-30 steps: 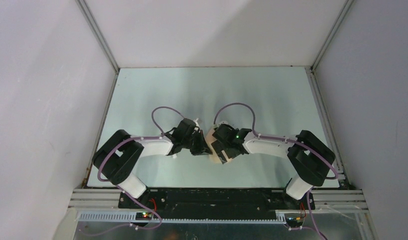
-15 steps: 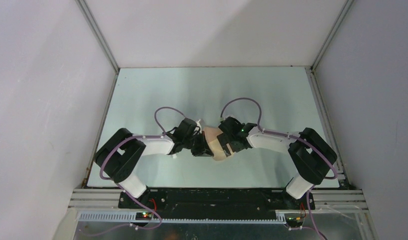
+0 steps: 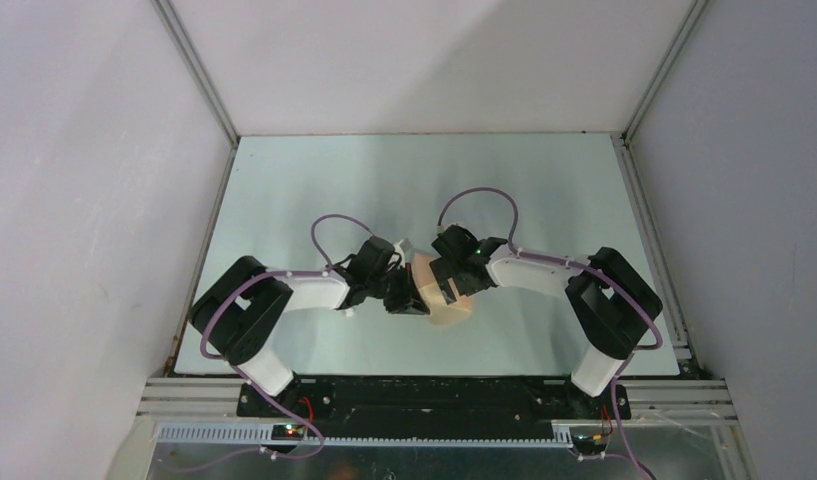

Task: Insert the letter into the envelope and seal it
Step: Place the envelope at the center of the board.

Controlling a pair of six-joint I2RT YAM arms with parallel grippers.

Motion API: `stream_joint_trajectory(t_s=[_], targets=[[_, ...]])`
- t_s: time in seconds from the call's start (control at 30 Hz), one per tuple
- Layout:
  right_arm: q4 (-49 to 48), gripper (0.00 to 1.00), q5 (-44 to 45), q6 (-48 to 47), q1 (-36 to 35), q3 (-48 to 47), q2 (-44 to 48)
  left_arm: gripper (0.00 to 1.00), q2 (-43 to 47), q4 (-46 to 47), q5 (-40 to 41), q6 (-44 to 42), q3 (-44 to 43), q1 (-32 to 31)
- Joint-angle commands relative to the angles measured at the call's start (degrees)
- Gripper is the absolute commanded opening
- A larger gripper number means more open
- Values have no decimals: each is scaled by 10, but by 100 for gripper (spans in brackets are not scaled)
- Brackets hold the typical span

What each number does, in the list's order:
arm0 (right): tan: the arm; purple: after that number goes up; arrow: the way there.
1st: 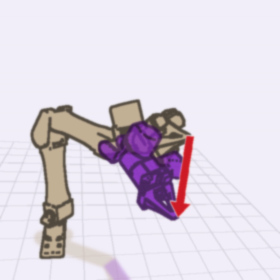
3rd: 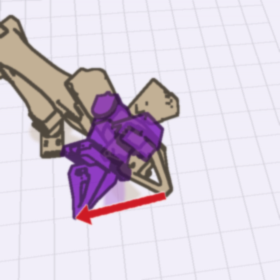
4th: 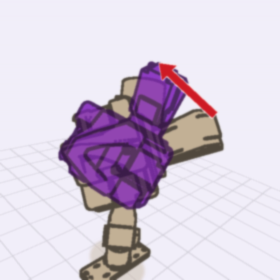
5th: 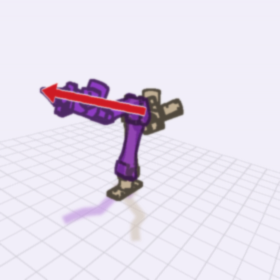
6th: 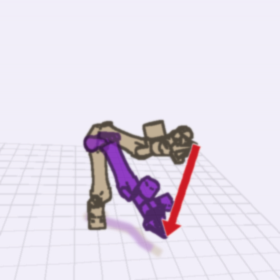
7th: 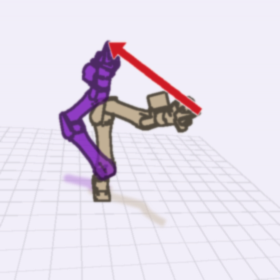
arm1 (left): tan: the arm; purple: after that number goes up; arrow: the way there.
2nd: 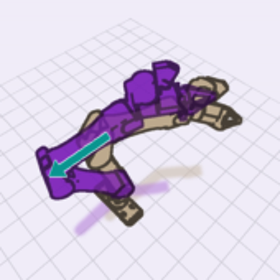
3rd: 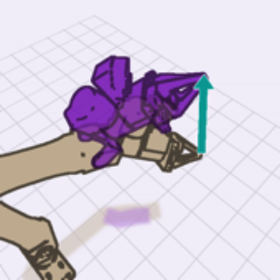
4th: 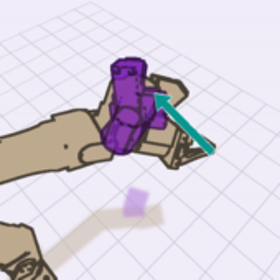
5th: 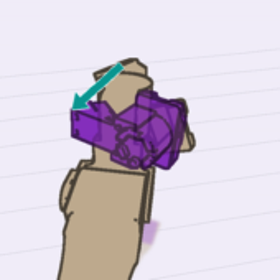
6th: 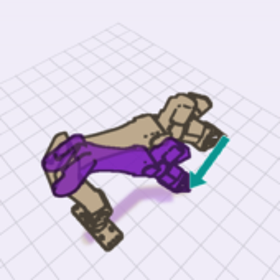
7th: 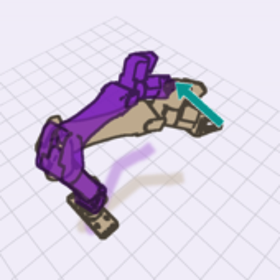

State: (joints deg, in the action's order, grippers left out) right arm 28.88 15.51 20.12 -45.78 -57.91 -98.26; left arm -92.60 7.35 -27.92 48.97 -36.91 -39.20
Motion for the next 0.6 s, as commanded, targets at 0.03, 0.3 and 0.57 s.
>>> stream_joint_trajectory(t_s=[0.03, 0.3, 0.57], targets=[[-9, 94, 11, 10, -29, -20, 27, 0, 0, 9, -20, -11, -25, 0], [4, 95, -15, 48, -67, -8, 54, 0, 6, 10, -18, -9, -21, 0], [11, 95, -31, 60, -45, -5, 121, 0, 35, -33, -12, -31, -24, 0]])
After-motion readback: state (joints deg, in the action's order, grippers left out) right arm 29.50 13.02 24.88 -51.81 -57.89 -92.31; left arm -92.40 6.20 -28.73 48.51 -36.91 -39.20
